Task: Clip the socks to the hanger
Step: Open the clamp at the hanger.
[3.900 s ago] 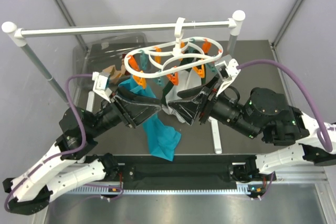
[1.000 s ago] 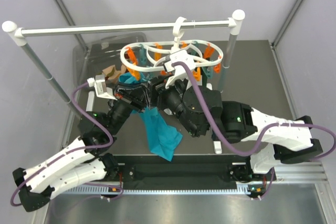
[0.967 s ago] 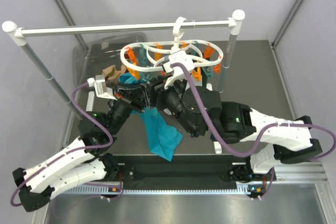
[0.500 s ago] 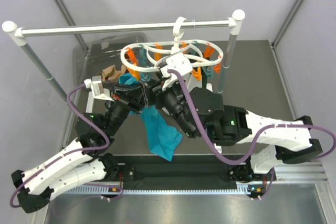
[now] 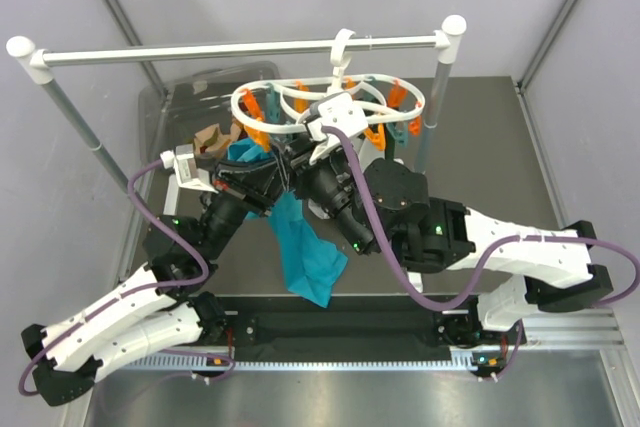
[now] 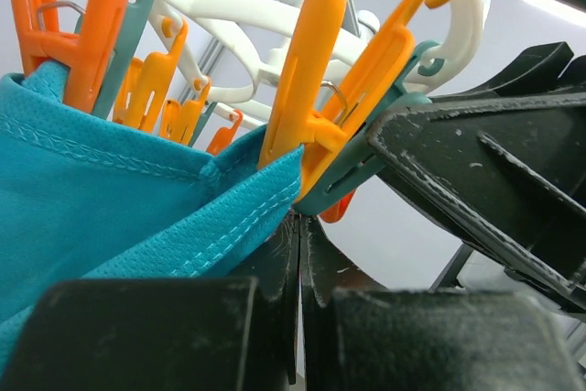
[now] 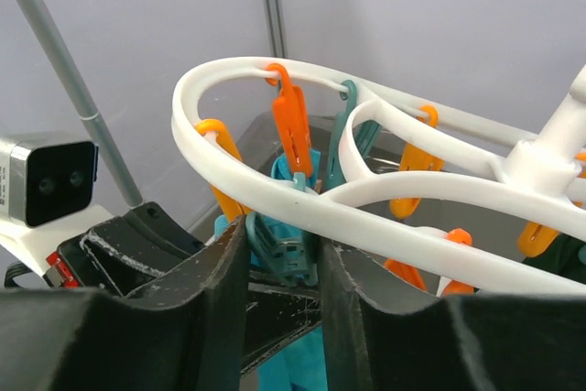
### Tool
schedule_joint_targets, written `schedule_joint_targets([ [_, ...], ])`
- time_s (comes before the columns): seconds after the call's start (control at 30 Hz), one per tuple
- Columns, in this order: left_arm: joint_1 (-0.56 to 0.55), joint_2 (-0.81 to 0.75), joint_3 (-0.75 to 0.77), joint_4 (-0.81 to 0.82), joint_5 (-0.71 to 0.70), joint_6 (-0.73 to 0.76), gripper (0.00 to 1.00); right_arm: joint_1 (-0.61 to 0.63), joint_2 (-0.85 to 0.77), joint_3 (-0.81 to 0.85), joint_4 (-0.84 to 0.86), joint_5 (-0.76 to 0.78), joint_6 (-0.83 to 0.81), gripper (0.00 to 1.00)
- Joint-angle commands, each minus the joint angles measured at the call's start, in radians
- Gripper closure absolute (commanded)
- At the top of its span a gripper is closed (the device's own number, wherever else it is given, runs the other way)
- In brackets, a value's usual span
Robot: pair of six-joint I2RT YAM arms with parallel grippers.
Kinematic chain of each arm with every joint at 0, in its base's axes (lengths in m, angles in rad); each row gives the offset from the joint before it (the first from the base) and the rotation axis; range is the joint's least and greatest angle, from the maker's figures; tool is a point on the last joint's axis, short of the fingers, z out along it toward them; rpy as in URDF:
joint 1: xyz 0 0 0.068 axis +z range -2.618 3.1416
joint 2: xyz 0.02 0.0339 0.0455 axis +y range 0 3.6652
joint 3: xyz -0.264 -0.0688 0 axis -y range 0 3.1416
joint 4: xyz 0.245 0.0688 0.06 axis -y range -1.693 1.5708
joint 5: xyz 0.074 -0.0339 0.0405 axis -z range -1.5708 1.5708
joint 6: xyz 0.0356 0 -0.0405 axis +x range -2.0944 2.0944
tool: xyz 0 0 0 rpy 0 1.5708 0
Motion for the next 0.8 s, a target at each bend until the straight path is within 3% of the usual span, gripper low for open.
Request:
schedule_joint_targets([
  [0.0, -0.002, -0.007, 0.025, 0.008, -0.015, 0.0, 1.0, -0.029, -0.036, -0.009, 0.051, -0.014, 0.025, 0.71],
  [0.1, -0.002, -0.013, 0.022, 0.002, -0.016, -0.002, 1.0, -0.04, -0.041, -0.012, 0.04, -0.018, 0.045, 0.88],
  [0.13, -0.002, -0.018, 0.022, -0.009, -0.015, -0.006, 1.0, -0.042, -0.042, -0.012, 0.028, -0.018, 0.051, 0.98],
  [0.17, -0.002, -0.024, 0.022, -0.022, -0.011, -0.013, 1.0, -0.045, -0.044, -0.012, 0.022, -0.018, 0.058, 1.0],
  [0.43, -0.002, -0.163, -0.013, -0.246, 0.047, -0.115, 0.96, -0.052, -0.057, -0.018, -0.035, -0.018, 0.127, 1.0],
  [0.53, -0.002, -0.228, 0.019, -0.488, 0.028, -0.115, 0.96, -0.058, -0.073, -0.026, -0.064, -0.02, 0.151, 1.0],
  [0.6, -0.002, -0.263, 0.072, -0.74, -0.032, -0.095, 0.96, -0.063, -0.085, -0.036, -0.087, -0.025, 0.174, 1.0],
  [0.7, -0.002, -0.289, 0.117, -0.994, -0.153, -0.065, 0.99, -0.068, -0.096, -0.039, -0.116, -0.023, 0.193, 1.0],
  [0.77, -0.002, -0.3, 0.114, -1.065, -0.21, -0.057, 1.0, -0.071, -0.105, -0.055, -0.121, -0.028, 0.202, 1.0],
])
